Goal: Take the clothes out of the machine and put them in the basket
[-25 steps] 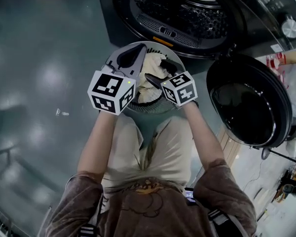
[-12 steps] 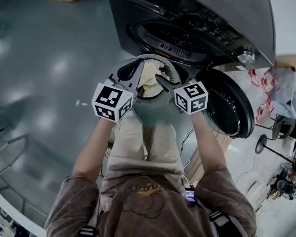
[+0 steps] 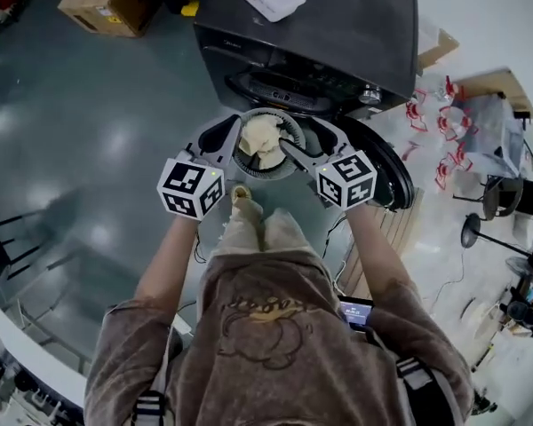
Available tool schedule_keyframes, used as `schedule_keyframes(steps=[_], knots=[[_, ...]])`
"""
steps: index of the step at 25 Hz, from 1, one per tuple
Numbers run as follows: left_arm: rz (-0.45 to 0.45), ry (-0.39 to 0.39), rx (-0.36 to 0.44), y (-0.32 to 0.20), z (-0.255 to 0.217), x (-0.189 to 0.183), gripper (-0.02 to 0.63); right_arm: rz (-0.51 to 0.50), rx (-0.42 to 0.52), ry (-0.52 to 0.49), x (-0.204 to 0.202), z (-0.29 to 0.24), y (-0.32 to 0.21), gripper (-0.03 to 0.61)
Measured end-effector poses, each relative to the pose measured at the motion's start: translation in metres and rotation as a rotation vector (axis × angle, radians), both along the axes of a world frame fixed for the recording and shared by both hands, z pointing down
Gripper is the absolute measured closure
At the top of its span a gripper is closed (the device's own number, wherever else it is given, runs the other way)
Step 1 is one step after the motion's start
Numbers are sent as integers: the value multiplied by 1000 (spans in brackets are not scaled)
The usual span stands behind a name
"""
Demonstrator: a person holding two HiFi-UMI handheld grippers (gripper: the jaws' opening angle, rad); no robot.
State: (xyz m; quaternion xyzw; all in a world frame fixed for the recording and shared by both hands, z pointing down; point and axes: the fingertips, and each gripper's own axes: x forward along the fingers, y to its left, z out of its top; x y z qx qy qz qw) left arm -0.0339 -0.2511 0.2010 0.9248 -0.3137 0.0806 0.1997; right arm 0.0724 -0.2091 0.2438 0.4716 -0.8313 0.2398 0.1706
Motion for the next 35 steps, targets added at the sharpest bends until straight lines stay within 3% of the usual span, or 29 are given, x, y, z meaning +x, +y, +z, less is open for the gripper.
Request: schedule_keyframes(steps=[10,15,25,30,35], knots=[[137,2,92,22,-94,16,611,68,143,-15,19,-115,11,365],[163,14,119,34,-112,28,611,78,168,-32,30,-131,25,374],[144,82,198,46,-159,55,611,140,341,-160,69,-182,42,492],[166,84,251,48,-160,66,611,126,389,-110,81,-186,42,572],[170,101,268,46,-153,70,611,105,412,-75,84,-177,43,580]])
